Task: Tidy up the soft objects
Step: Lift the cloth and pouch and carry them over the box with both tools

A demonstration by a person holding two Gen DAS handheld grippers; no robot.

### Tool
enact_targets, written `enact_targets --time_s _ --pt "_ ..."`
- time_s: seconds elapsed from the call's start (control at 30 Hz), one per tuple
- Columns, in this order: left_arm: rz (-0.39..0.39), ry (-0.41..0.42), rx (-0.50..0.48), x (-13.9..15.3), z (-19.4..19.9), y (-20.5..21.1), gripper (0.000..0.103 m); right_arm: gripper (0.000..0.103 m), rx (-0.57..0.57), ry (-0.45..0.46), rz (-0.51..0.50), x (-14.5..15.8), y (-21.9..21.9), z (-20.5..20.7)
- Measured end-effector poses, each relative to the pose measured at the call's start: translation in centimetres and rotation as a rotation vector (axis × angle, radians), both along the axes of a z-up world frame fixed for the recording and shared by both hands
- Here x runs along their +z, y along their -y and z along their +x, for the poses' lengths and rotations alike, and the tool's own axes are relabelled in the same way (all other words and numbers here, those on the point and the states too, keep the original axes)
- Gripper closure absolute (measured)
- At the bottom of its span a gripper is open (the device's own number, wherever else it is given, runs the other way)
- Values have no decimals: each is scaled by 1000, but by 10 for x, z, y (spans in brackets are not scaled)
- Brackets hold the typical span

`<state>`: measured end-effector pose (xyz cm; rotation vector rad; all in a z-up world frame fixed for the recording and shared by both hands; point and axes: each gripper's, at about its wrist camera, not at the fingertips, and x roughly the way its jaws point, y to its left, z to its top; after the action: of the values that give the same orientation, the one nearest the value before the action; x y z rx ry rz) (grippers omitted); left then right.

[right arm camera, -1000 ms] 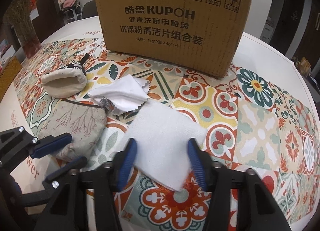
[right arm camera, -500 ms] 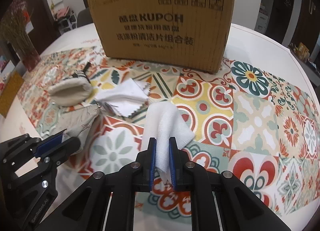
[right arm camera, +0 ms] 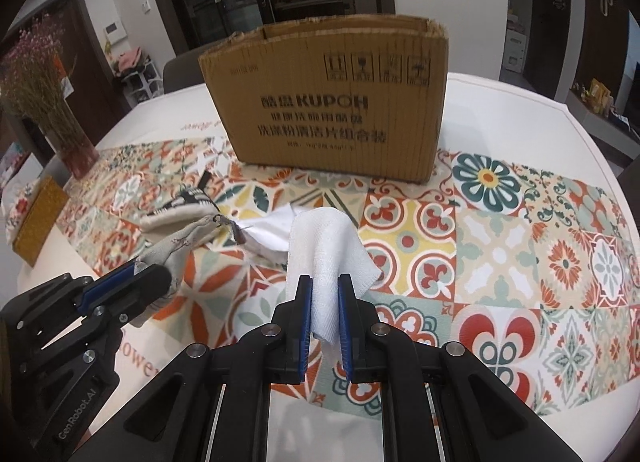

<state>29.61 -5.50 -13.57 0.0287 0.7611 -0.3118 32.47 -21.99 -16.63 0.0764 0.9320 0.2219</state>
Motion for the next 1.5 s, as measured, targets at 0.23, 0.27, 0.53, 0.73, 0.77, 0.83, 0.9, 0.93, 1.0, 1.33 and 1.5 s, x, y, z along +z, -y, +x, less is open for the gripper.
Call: enact_targets --time_s 0.23,0.27,0.53,0.73,0.77,0.83,0.9,0.93,1.0,1.33,1.5 --pt "-17 55 -2 28 -7 -4 91 90 -10 52 6 26 -2 -8" --pt "-17 64 -1 32 -7 -5 91 90 -12 56 7 29 -2 -9" --pt "-38 128 -6 64 -11 -9 91 90 -33 128 20 63 -2 -16" --pt "-44 193 -21 87 -8 -11 91 90 -50 185 24 88 -4 -17" --pt "-46 203 -23 91 -6 -11 91 90 -56 196 26 92 -4 -16" --pt "-48 224 -26 98 -3 -12 91 90 -67 211 35 100 -4 -13" --pt "-49 248 -30 106 0 -13 91 90 -75 227 39 107 -4 -12" --pt "-49 256 -32 109 2 -13 91 90 -77 234 41 110 -4 -11" --pt "-51 273 -38 116 5 -13 91 90 -82 251 43 116 -5 -9" --pt "-52 349 -57 140 33 -13 91 90 -109 334 54 148 -5 8" --pt "-51 365 -64 146 48 -12 91 90 -122 362 50 157 -5 21"
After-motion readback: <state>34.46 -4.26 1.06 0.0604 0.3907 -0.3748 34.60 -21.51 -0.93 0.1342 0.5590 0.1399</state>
